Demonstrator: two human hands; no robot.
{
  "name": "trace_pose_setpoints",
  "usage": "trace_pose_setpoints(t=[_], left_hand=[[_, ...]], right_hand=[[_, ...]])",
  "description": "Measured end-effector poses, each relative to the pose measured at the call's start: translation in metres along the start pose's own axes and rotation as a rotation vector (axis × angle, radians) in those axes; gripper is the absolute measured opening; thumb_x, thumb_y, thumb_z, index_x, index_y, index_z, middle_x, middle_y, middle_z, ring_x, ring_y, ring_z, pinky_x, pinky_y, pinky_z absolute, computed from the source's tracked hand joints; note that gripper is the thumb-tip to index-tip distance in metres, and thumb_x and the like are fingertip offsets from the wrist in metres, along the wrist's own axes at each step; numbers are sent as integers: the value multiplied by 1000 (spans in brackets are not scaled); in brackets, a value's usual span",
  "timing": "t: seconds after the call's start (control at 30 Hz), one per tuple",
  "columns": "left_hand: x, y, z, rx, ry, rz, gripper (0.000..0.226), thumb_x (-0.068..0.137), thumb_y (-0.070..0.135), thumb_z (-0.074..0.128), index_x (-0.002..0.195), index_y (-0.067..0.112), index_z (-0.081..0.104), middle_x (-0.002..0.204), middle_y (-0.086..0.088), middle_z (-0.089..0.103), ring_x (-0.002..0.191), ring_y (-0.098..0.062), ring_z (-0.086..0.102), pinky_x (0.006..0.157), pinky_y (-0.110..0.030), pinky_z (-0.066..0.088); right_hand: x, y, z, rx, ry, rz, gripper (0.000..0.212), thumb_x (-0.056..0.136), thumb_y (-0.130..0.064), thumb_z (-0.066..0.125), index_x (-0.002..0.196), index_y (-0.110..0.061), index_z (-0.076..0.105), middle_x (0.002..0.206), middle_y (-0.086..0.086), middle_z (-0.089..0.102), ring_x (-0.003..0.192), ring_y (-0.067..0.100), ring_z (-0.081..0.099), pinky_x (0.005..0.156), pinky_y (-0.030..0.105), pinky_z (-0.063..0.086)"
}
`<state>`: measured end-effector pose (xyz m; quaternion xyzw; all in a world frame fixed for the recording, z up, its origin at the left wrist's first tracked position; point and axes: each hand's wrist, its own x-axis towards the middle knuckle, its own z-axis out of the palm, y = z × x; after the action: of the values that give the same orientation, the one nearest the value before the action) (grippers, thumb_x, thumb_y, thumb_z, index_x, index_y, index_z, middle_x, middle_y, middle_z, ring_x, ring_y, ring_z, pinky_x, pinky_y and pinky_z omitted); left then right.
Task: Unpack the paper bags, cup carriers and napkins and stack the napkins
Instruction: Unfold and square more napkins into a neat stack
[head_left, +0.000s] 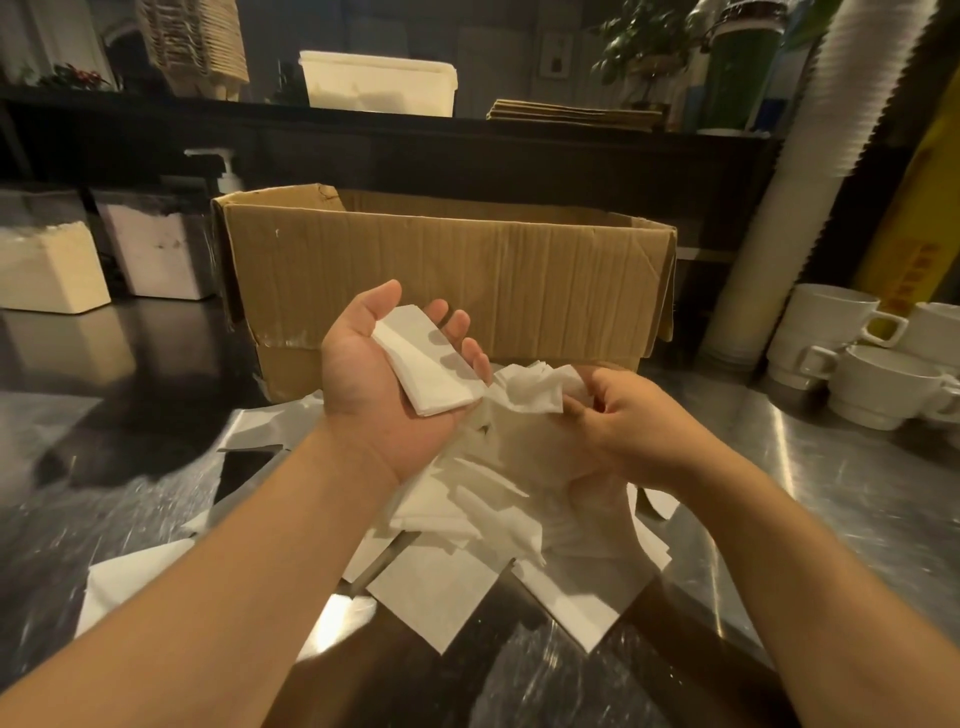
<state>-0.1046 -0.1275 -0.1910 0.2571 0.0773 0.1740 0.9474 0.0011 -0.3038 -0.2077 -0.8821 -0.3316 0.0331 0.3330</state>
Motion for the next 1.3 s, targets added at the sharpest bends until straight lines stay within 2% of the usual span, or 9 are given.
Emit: trace_pose_setpoints(t=[0.17, 0.3, 0.43, 0.53, 0.7, 0.77, 0.97, 1.17, 1.3], left_hand=[[0, 1, 0, 9, -2, -1, 38, 91, 40, 60, 112, 8, 64, 100, -12, 64, 88, -28, 58, 89, -38, 47], [0, 1, 1, 43, -7, -12, 37, 90, 40, 60, 108, 9, 64, 94, -12, 66, 79, -27, 59, 80, -37, 49], [-2, 0, 1, 69, 7, -22, 35, 90, 41, 61, 104, 9, 66, 93, -11, 67, 79, -26, 60, 79, -36, 50], [-2, -1, 1, 81, 11, -21, 34, 90, 41, 61, 103, 10, 67, 91, -11, 68, 81, -26, 61, 81, -36, 51], [-2, -1, 0, 101, -15, -45, 36, 89, 40, 62, 108, 9, 67, 93, -11, 67, 81, -25, 61, 79, -37, 51], [-2, -1, 0, 126, -20, -53, 40, 89, 39, 62, 114, 8, 66, 95, -13, 67, 79, -27, 62, 79, -38, 52], [-3, -1, 1, 225, -107, -101, 44, 90, 40, 59, 123, 10, 64, 104, -13, 63, 85, -27, 59, 84, -41, 50], [-2, -6, -3, 449, -266, -224, 54, 101, 53, 48, 134, 14, 65, 129, -19, 67, 119, -37, 61, 110, -54, 43], [-3, -14, -3, 554, -288, -251, 61, 102, 65, 36, 136, 24, 65, 138, -20, 65, 132, -44, 57, 106, -55, 50]], right_hand=[[4, 1, -1, 236, 119, 136, 31, 106, -39, 49, 122, -20, 66, 103, -2, 71, 94, 17, 67, 83, 37, 57], [2, -5, -6, 389, 155, 256, 51, 108, -48, 34, 91, -15, 69, 79, -2, 64, 72, 13, 56, 61, 24, 39], [3, -5, -7, 416, 63, 250, 78, 90, -74, 37, 126, -10, 65, 107, 0, 67, 83, 12, 59, 62, 21, 42], [1, -1, -1, 419, 118, 178, 55, 90, -54, 67, 130, -16, 63, 111, -5, 70, 97, 16, 68, 60, 20, 55], [1, -3, 9, 405, 175, 149, 20, 97, -37, 65, 111, -24, 65, 106, -7, 69, 102, 20, 66, 70, 27, 59], [0, -3, 5, 486, 206, 106, 20, 97, -32, 66, 111, -19, 69, 105, -4, 72, 101, 20, 68, 81, 34, 61], [-8, -10, -12, 891, 158, 48, 10, 98, -18, 62, 105, -22, 68, 105, 1, 72, 103, 25, 68, 75, 34, 59], [-11, -16, -6, 968, -19, 10, 28, 75, -31, 78, 102, -23, 75, 120, 16, 67, 121, 46, 57, 107, 55, 49], [-13, -18, 0, 916, -24, -26, 11, 86, -25, 73, 95, -26, 78, 101, -1, 75, 103, 36, 67, 89, 46, 61]])
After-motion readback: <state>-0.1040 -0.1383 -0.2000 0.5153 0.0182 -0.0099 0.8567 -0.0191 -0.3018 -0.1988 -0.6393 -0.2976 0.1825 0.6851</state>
